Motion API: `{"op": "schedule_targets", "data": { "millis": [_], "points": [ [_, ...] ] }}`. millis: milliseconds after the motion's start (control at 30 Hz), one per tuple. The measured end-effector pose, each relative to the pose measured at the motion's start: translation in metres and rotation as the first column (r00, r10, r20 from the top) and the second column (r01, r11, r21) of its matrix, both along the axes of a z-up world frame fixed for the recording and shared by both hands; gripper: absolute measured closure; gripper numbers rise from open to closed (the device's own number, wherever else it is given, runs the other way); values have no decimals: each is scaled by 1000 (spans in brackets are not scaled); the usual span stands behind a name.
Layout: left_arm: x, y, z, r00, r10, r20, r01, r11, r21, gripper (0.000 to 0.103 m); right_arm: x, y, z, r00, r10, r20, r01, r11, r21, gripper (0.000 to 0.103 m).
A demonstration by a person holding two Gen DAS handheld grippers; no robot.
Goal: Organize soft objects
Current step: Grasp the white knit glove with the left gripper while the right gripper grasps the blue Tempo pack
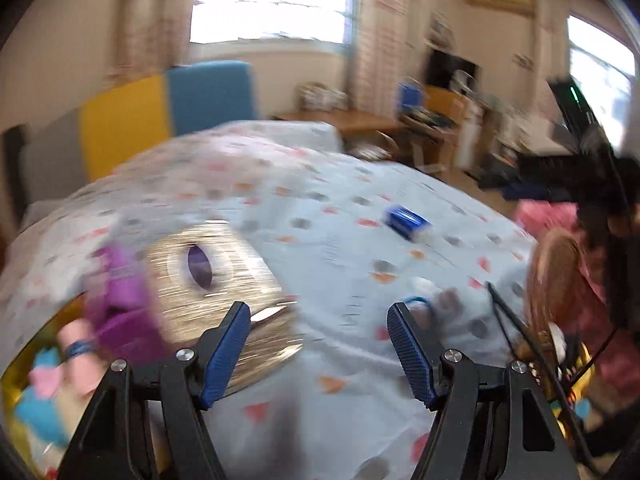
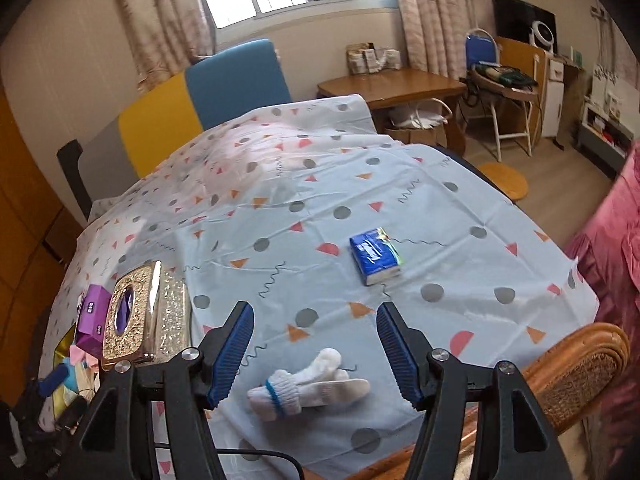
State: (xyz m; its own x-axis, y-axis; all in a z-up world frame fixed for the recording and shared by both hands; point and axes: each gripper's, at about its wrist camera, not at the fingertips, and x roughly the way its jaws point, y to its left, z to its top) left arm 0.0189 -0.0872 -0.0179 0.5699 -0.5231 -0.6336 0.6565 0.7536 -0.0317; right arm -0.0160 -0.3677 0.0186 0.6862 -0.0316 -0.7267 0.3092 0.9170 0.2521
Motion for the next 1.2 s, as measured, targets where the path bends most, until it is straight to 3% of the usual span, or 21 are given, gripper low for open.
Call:
{"op": "schedule_targets", "data": {
  "millis": [200, 267, 600, 667, 733, 867, 1067, 1133, 1200],
  "points": [
    [8, -70, -33, 983, -167, -77, 171, 984, 47, 32, -2, -21, -7, 999, -32, -19, 33, 999, 24, 38],
    [8, -86, -43, 980, -182, -83, 189, 979, 77, 32, 2, -26, -10, 999, -30, -33, 31, 999, 35, 38],
    [18, -124, -77, 950, -248, -189, 268, 959, 88, 32, 52, -55, -32, 993, -27, -113, 36, 997, 75, 38],
    [19, -131, -83, 939, -269, -213, 292, 953, 85, 38, 73, -64, -42, 988, -15, -152, 28, 996, 87, 38],
    [23, -136, -93, 935, -261, -240, 292, 951, 102, 56, 96, -70, -55, 978, 3, -209, 15, 996, 84, 35],
    [31, -123, -97, 930, -240, -277, 264, 963, 51, 66, 148, -78, -83, 944, 58, -325, -38, 997, 65, 34],
    [36, -94, -97, 934, -173, -314, 184, 983, 7, 66, 196, -76, -126, 872, 67, -484, -91, 996, -27, 33],
    [36, -90, -99, 937, -161, -311, 171, 985, 5, 66, 202, -74, -137, 866, 47, -498, -94, 993, -70, 34],
    [38, -89, -100, 937, -150, -316, 159, 987, 2, 59, 201, -72, -140, 869, -1, -494, -67, 991, -118, 50]
  ]
}}
